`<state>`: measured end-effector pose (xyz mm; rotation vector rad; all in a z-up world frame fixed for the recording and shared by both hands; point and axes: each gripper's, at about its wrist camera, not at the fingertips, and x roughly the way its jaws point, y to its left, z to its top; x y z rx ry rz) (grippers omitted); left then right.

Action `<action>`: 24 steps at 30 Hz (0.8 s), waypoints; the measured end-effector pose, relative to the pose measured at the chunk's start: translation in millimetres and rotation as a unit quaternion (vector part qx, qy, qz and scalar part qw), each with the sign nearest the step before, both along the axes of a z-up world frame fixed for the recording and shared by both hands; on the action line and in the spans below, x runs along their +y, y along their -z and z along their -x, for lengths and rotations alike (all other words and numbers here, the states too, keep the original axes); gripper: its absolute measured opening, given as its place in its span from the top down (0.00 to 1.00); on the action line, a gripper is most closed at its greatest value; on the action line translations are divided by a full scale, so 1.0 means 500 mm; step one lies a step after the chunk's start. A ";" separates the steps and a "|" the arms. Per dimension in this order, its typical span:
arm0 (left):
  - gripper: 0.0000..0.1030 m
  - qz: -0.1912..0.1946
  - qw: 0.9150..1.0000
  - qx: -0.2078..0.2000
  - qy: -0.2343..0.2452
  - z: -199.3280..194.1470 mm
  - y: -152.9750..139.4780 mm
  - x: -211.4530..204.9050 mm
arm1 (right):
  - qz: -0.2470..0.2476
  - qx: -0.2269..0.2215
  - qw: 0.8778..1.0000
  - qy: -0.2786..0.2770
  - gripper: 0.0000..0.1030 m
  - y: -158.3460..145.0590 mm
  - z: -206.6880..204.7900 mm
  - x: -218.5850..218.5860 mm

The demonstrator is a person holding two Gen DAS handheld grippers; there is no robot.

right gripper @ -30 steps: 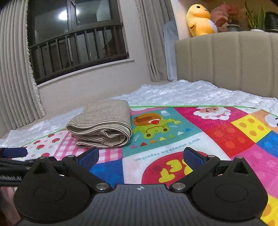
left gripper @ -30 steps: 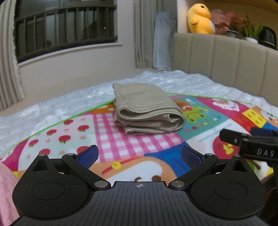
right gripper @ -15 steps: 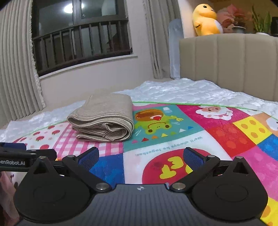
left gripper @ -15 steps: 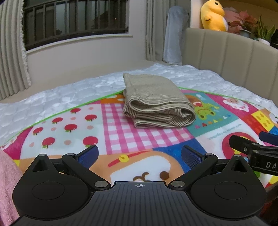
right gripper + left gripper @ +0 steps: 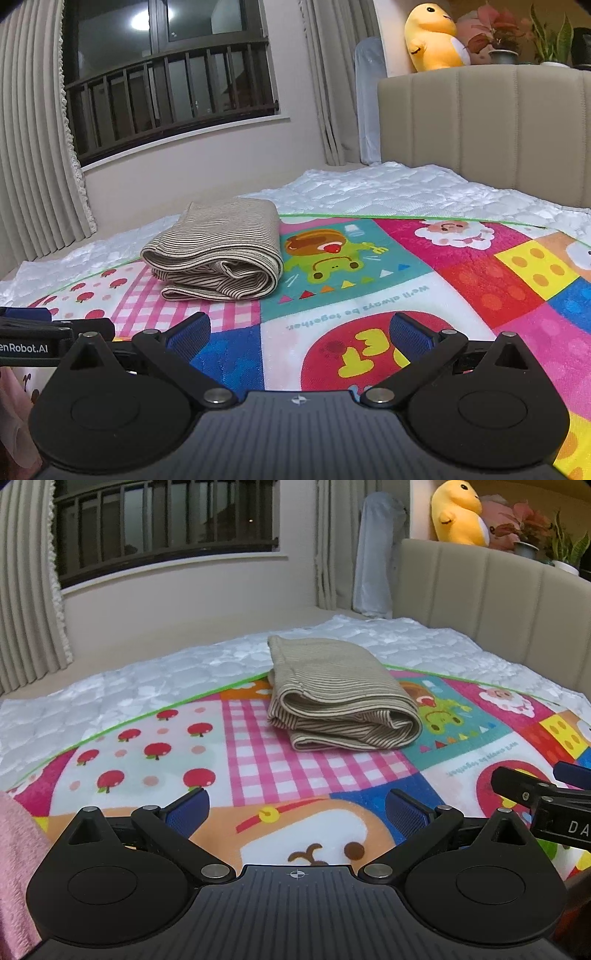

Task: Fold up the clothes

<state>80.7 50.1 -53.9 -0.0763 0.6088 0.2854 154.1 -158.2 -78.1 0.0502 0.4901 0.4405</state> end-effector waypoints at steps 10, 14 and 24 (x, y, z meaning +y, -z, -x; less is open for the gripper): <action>0.00 -0.004 1.000 0.006 -0.007 -0.001 0.001 -0.001 | -0.003 0.003 1.000 0.001 0.00 0.001 -0.002 -0.003; 0.00 -0.007 1.000 0.002 -0.002 0.002 0.001 -0.004 | -0.004 0.003 1.000 0.001 0.00 0.000 -0.002 -0.003; 0.00 -0.009 1.000 0.002 0.000 0.003 0.000 -0.007 | -0.007 -0.001 1.000 0.001 0.00 -0.001 0.001 -0.004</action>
